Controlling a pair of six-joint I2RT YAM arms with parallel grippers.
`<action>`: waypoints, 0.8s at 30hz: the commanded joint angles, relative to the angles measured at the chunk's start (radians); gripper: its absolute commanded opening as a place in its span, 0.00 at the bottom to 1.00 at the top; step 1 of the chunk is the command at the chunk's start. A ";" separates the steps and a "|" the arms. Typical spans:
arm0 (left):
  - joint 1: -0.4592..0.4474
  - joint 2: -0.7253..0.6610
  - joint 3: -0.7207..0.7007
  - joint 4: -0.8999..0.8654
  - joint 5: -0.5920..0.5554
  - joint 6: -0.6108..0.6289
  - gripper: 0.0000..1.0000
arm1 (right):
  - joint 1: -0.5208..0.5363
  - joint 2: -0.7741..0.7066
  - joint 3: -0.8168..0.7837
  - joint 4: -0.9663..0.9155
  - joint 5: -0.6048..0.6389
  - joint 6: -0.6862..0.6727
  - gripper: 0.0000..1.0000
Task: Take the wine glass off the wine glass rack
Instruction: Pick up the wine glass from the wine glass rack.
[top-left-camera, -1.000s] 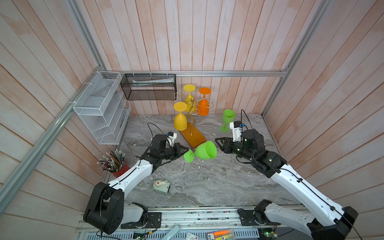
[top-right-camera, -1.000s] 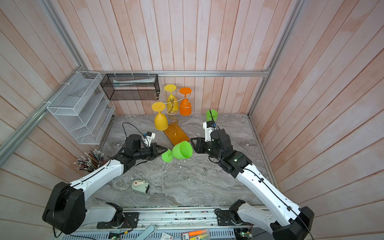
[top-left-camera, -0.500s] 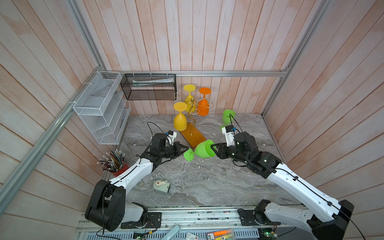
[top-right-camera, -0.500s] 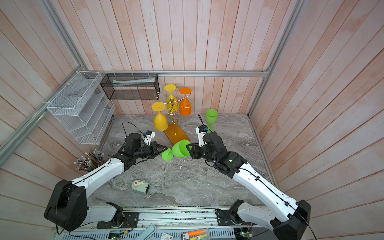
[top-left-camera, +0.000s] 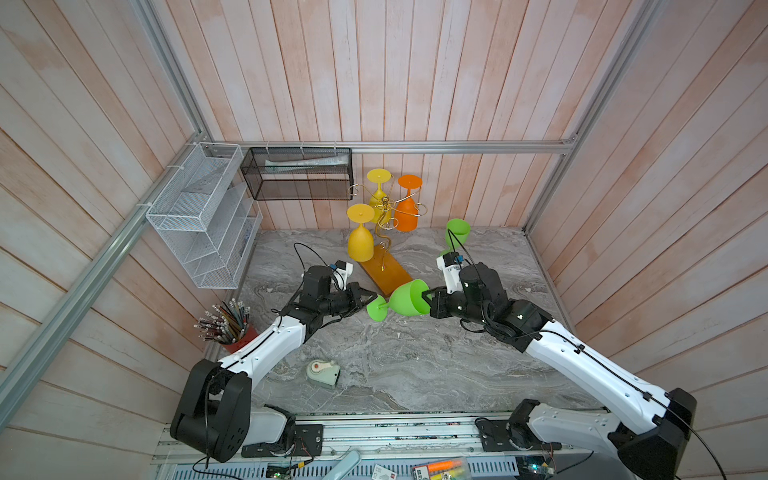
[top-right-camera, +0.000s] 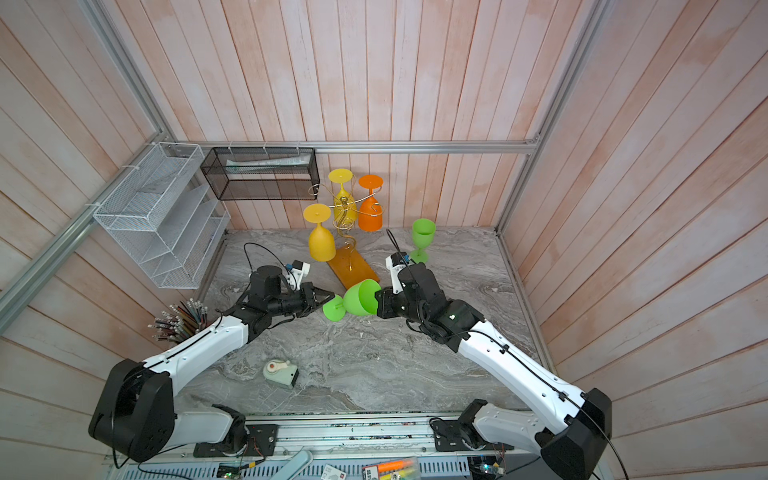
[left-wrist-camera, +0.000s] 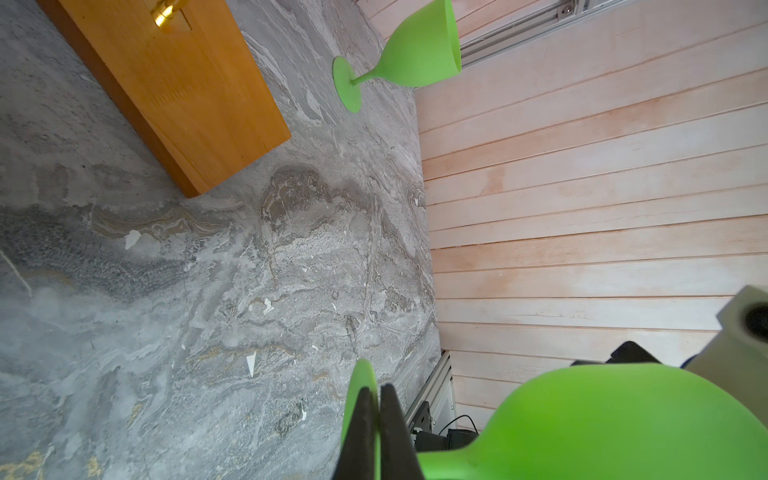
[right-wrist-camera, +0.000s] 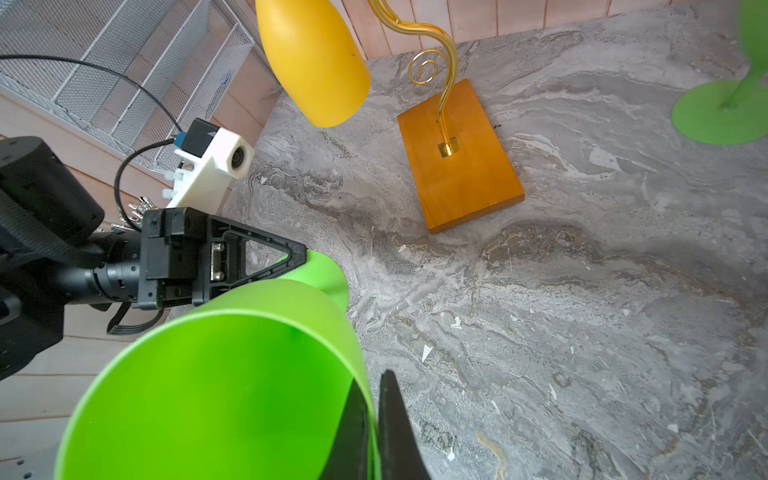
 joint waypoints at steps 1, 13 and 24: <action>0.003 -0.002 0.031 0.023 0.020 0.013 0.00 | 0.004 0.014 0.040 -0.024 0.033 -0.011 0.00; 0.010 -0.083 0.060 -0.142 -0.092 0.130 0.93 | -0.018 0.054 0.163 -0.155 0.052 -0.042 0.00; 0.013 -0.204 0.140 -0.324 -0.207 0.273 1.00 | -0.154 0.068 0.226 -0.373 0.081 -0.043 0.00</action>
